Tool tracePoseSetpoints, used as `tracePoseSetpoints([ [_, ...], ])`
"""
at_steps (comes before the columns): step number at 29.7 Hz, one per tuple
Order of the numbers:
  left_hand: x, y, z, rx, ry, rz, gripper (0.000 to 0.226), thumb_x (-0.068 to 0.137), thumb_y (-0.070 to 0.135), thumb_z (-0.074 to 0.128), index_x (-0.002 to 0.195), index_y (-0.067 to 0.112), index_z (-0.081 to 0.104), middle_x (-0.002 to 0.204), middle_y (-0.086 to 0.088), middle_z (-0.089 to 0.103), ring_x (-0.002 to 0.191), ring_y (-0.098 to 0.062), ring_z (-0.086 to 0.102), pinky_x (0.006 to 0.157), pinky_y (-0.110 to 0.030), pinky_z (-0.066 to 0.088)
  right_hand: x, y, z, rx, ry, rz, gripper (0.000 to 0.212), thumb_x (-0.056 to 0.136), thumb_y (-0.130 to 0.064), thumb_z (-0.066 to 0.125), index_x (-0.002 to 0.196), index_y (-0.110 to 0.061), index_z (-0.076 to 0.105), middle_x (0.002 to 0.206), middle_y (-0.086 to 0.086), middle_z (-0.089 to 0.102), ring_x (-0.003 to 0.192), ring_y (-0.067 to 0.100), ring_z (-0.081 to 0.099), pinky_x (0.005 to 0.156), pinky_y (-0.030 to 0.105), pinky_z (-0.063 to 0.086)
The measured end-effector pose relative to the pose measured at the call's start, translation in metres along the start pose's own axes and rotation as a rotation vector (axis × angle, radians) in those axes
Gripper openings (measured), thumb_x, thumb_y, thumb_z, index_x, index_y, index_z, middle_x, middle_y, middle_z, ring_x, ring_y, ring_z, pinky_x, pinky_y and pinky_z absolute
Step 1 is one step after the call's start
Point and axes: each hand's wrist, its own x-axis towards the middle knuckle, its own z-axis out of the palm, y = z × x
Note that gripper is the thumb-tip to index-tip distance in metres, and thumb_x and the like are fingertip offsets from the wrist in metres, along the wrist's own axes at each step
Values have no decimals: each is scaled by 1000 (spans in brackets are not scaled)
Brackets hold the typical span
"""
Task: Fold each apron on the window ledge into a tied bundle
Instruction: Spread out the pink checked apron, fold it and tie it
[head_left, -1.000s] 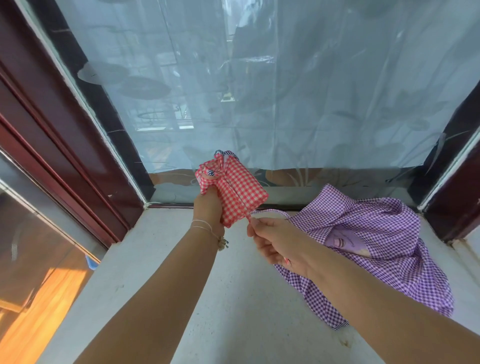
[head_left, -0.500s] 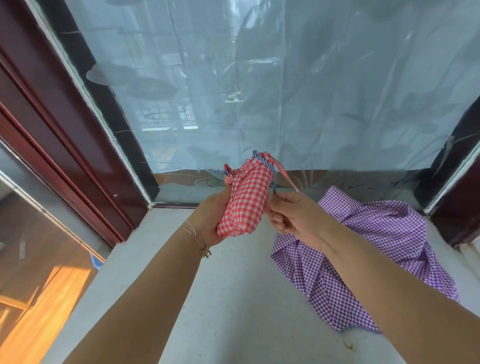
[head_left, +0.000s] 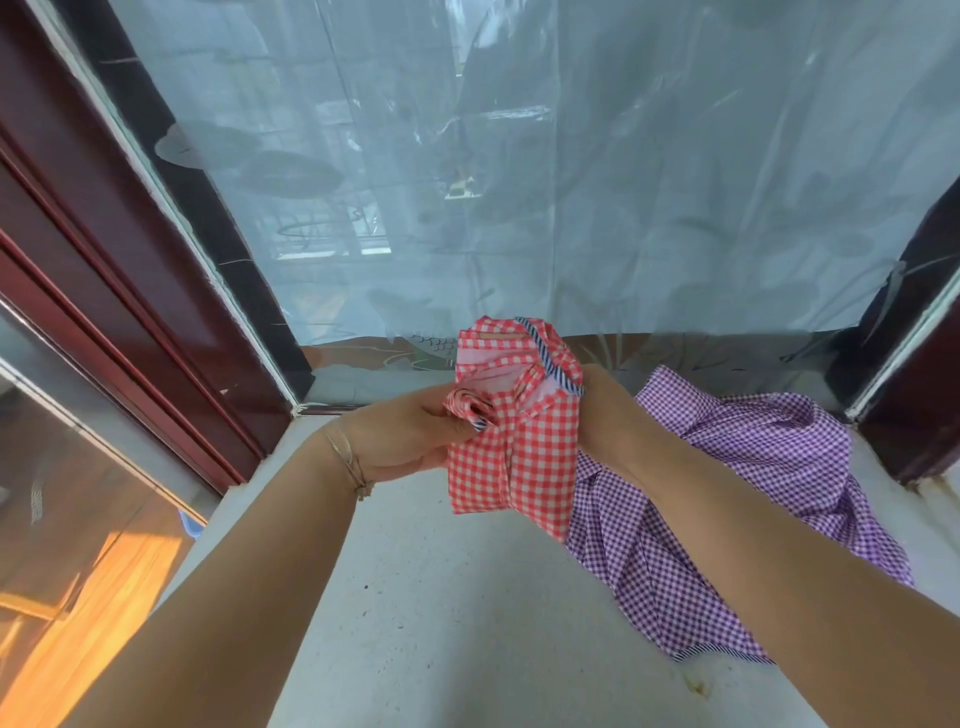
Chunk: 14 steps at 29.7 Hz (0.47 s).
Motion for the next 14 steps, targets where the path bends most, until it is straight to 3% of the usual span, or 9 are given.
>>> tracePoseSetpoints([
  [2,2,-2,4,5,1,42,37,93,10,50,129,17,50,126,0,64,118,-21,59,93,-30,50,4,3,-2,-46,-22,-4,30,101,-10,43,125,-4,59,126,9,61,104,15,58,76,1,36],
  [6,5,3,15,80,76,87,36,85,17,48,121,22,52,112,10,69,107,-11,64,87,-23,51,9,18,-1,67,-88,45,32,100,-14,44,129,-11,58,126,0,61,103,8,58,74,-1,41],
  [8,7,2,16,168,113,94,35,84,22,50,118,25,53,109,15,70,104,-7,64,84,-18,50,10,19,-2,292,-116,95,31,101,-14,44,128,-11,58,124,-1,63,100,5,61,85,4,46],
  [10,8,2,17,205,132,79,34,83,27,51,117,28,54,107,16,70,102,-6,65,83,-17,51,12,22,-6,699,-130,153,31,103,-14,39,126,-9,58,121,6,66,104,16,65,94,23,51],
  [12,10,0,16,186,151,45,32,83,28,51,114,26,56,103,13,71,98,-9,67,80,-18,52,16,28,-11,1068,-144,196,34,103,-18,37,129,-6,56,125,13,63,115,27,61,103,40,46],
  [14,13,-4,14,165,176,2,27,84,26,53,110,23,58,100,7,72,94,-14,69,79,-22,54,19,35,-15,1185,-122,212,38,101,-26,40,133,-10,53,131,13,60,121,30,57,106,46,41],
])
